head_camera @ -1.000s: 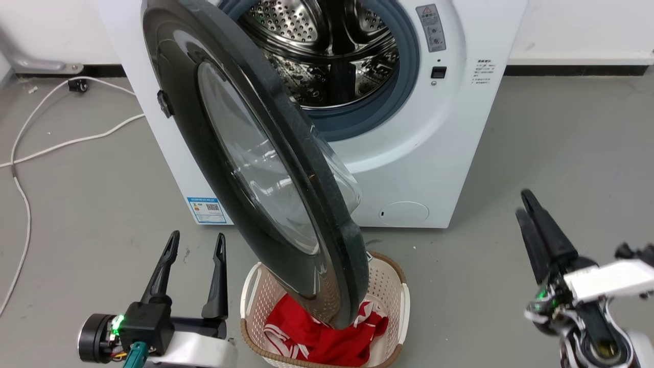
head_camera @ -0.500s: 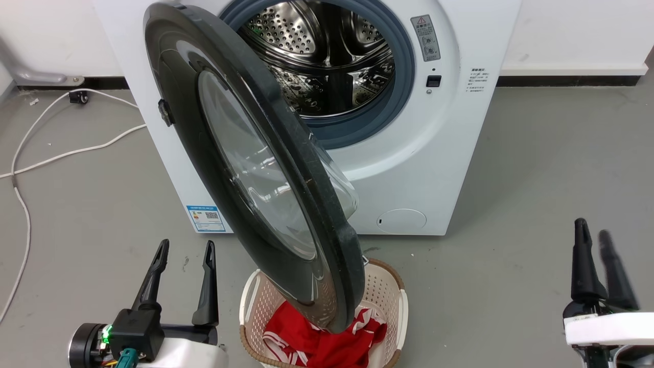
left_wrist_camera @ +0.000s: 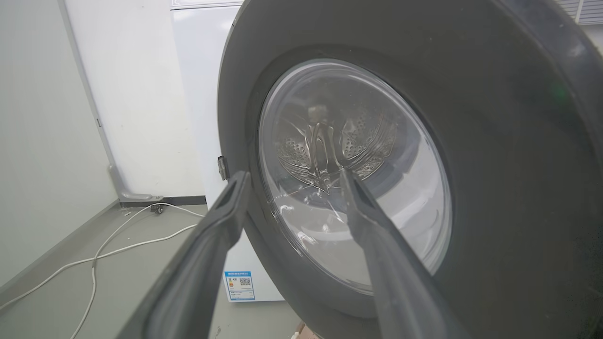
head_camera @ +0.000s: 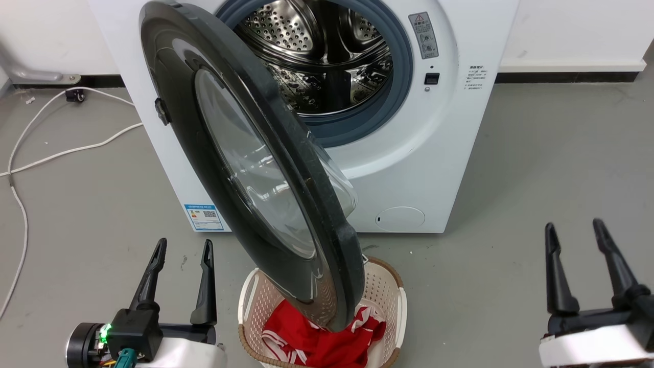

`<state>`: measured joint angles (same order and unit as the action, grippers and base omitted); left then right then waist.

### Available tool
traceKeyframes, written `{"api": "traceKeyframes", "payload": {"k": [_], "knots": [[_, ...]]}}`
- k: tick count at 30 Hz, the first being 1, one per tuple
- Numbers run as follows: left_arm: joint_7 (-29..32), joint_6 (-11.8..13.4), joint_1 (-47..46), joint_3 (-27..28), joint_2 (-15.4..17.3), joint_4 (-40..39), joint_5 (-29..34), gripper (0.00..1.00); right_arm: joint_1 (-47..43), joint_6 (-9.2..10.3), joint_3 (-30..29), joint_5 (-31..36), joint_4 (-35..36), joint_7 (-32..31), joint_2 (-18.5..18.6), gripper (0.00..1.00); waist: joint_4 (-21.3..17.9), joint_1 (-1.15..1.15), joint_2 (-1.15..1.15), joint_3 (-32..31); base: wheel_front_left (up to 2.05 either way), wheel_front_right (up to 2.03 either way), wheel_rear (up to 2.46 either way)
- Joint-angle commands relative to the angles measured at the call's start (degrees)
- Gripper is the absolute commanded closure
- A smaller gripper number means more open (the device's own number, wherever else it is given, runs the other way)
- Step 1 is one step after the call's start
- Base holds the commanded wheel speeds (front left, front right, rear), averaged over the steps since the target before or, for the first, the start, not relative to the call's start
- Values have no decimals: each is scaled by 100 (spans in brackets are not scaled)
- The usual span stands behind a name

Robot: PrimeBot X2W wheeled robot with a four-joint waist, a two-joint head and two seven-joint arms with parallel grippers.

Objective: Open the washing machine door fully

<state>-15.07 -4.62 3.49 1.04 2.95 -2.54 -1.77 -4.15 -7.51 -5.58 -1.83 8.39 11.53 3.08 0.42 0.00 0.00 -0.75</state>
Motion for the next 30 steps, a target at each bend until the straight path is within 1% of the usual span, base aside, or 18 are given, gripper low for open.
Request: {"api": "traceKeyframes", "payload": {"k": [1, 7, 21, 22, 23, 24, 30], "knots": [[-13, -3, 17, 15, -4, -13, 22, 0, -140, 4, 33, 20, 13, -14, -23, 0, -3, 0, 0, 0, 0, 0, 0], [-13, -24, -20, 20, -5, -9, 44, 0, -268, 4, 69, -130, -173, 39, -27, 0, -28, 0, 0, 17, 0, 0, 0], [-13, -28, -52, 24, -5, 11, 44, 0, -61, 4, 72, -290, -445, 159, -30, 0, -98, 0, 0, 65, 0, 0, 0], [-13, -27, -54, 25, -5, 16, 37, 8, -56, 4, 72, -303, -455, 163, -30, 0, -101, 0, 0, 65, 0, 0, 0], [-13, -29, -58, 23, -6, 19, 32, 63, -52, 4, 69, -310, -464, 164, -29, 0, -102, 0, 0, 66, 0, 0, 0], [-13, -34, -64, 18, -6, 22, 29, 100, -49, 4, 65, -319, -475, 168, -29, 0, -102, 0, 0, 67, 0, 0, 0], [-13, -44, -118, 18, -5, -31, 38, 100, -61, 4, 71, -394, -543, 165, -29, 0, -105, 0, 0, 65, 0, 0, 0]]}}
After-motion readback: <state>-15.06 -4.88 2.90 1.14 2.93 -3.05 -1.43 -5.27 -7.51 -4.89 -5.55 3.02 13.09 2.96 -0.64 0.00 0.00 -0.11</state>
